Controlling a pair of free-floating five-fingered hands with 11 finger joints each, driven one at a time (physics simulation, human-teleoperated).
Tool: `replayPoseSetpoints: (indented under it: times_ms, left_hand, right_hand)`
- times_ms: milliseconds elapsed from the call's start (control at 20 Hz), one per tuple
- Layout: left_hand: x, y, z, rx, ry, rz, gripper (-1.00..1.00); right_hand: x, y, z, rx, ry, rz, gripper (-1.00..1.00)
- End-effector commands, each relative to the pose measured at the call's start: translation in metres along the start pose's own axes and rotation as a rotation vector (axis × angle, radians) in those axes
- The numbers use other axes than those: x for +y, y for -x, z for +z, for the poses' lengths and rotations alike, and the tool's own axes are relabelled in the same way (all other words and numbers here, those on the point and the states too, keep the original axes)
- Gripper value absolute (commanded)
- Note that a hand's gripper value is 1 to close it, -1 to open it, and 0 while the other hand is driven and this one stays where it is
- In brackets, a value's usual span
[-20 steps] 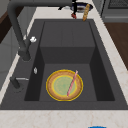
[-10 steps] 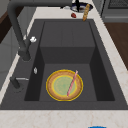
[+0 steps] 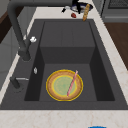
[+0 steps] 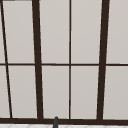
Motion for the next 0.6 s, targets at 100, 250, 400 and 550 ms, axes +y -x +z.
replayPoseSetpoints:
  times_ms: [100, 250, 400, 550]
  left_hand:
    - [0.0, 0.0, 0.0, 0.0, 0.0, 0.0, 0.0]
    - [0.0, 0.0, 0.0, 0.0, 0.0, 0.0, 0.0]
    - [0.0, 0.0, 0.0, 0.0, 0.0, 0.0, 0.0]
    - [0.0, 0.0, 0.0, 0.0, 0.0, 0.0, 0.0]
  right_hand:
    - [0.023, -0.004, -0.022, 0.017, -0.015, 0.039, -1.0]
    - [0.044, 0.002, -0.031, 0.0, -0.002, 0.016, -1.0]
    - [0.055, 0.022, -0.035, -0.032, -0.027, -0.053, -1.0]
    - [0.044, 0.033, -0.042, -0.073, -0.061, -0.152, -1.0]
